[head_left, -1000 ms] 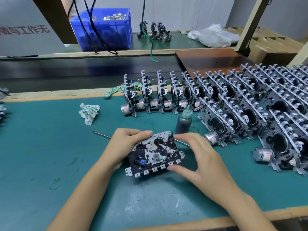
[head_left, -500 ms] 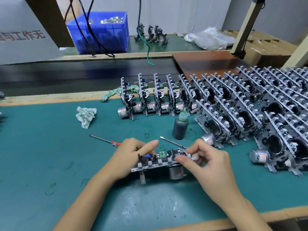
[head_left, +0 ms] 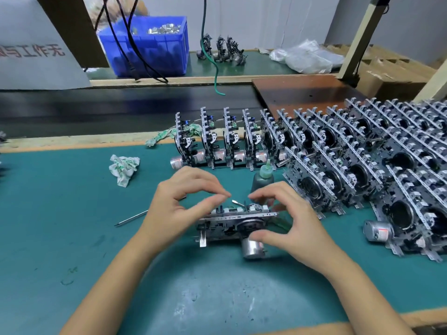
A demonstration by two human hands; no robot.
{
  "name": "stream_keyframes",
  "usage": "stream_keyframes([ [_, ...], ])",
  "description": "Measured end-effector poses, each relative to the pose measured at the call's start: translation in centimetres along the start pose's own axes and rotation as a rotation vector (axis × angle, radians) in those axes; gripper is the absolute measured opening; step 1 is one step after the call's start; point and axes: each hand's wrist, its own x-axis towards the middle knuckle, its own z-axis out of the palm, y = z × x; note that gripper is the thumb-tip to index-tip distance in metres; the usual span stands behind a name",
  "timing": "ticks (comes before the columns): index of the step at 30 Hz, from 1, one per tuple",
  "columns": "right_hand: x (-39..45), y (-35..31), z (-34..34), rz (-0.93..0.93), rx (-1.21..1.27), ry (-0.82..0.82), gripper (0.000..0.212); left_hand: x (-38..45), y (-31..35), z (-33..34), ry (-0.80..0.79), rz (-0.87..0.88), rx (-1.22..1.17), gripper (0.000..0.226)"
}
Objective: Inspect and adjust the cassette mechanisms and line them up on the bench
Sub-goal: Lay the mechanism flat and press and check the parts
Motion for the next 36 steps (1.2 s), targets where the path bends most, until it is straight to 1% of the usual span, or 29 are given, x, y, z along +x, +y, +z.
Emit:
stream_keyframes([
  [2, 0.1, 0.1, 0.2, -0.011, 0.072, -0.057, 0.038, 0.3, 0.9, 0.2, -0.077, 0.042, 0.06, 0.012],
  [5, 0.6, 0.2, 0.6, 0.001, 0.146, -0.043, 0.034, 0.3, 1.4, 0.7, -0.14, 0.051, 0.149, 0.019],
  [7, 0.9, 0.4, 0.7, 0.011, 0.166, -0.038, 0.034, 0.1, 1.3, 1.3, -0.136, 0.04, 0.13, 0.016],
  [11, 0.9, 0.6, 0.7, 0.028, 0.172, -0.038, 0.033, 0.0, 0.9, 1.6, -0.114, -0.04, 0.009, 0.016],
  [17, 0.7, 0.6, 0.6, 0.016, 0.144, -0.019, 0.034, 0.3, 1.1, 1.6, -0.135, 0.002, 0.083, 0.027],
  [20, 0.7, 0.7, 0.5, 0.017, 0.134, -0.035, 0.029, 0.3, 1.2, 1.8, -0.131, 0.001, 0.076, 0.023],
  [24, 0.9, 0.8, 0.5, 0.032, 0.159, -0.056, 0.031, 0.3, 1.3, 2.0, -0.154, 0.016, 0.129, 0.016],
  [29, 1.2, 0.9, 0.4, 0.063, 0.197, -0.084, 0.032, 0.5, 1.4, 2.0, -0.171, -0.003, 0.061, 0.015],
  [36, 1.1, 1.1, 0.5, 0.059, 0.215, -0.072, 0.031, 0.5, 1.2, 2.2, -0.169, -0.004, 0.059, 0.013],
])
